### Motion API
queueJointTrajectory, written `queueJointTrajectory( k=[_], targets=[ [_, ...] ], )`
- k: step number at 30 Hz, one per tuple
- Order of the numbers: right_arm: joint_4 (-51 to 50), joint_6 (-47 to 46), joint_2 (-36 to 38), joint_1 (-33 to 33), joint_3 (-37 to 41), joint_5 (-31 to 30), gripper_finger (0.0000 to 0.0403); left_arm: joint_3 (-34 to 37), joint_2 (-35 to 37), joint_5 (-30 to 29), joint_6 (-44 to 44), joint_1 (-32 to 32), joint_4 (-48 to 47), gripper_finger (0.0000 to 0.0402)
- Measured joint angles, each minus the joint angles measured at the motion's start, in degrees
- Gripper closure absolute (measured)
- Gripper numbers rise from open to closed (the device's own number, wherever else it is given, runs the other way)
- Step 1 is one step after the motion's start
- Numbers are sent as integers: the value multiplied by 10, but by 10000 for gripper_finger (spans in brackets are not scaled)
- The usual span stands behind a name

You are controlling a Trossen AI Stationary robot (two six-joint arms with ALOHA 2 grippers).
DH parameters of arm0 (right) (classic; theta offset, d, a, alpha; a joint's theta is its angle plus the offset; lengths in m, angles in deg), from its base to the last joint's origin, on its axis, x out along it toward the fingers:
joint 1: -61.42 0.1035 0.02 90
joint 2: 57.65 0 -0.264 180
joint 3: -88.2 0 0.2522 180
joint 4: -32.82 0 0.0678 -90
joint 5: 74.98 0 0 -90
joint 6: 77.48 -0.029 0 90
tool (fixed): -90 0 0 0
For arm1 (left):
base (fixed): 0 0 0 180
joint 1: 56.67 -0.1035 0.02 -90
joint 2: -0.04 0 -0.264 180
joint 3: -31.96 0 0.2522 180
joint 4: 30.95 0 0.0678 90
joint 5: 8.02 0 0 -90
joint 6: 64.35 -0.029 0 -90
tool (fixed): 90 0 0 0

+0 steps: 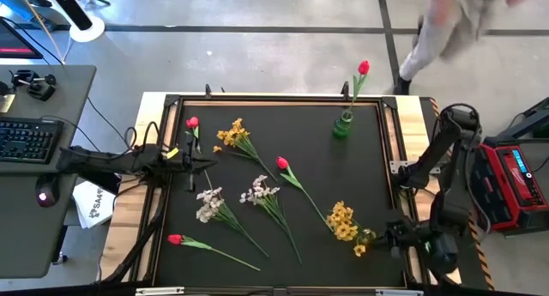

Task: Sort flowers into vase by color
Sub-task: Put the right yellow flowers into the yellow vase

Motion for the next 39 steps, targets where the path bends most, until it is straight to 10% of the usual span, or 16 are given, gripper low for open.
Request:
queueJointTrajectory(
  k=[14,28,34,39],
  targets=[
    [92,62,-278,-3,-152,-210,403,-17,0,-1,-48,0,-40,401],
    [225,112,-288,-151,-175,171,276,-17,0,0,-44,0,-47,401],
    [-4,-9,-288,-171,-258,357,280,-17,0,0,-52,-2,-47,401],
    [-165,-103,-288,-128,-345,381,320,-17,0,0,-46,-2,-49,401]
  ],
)
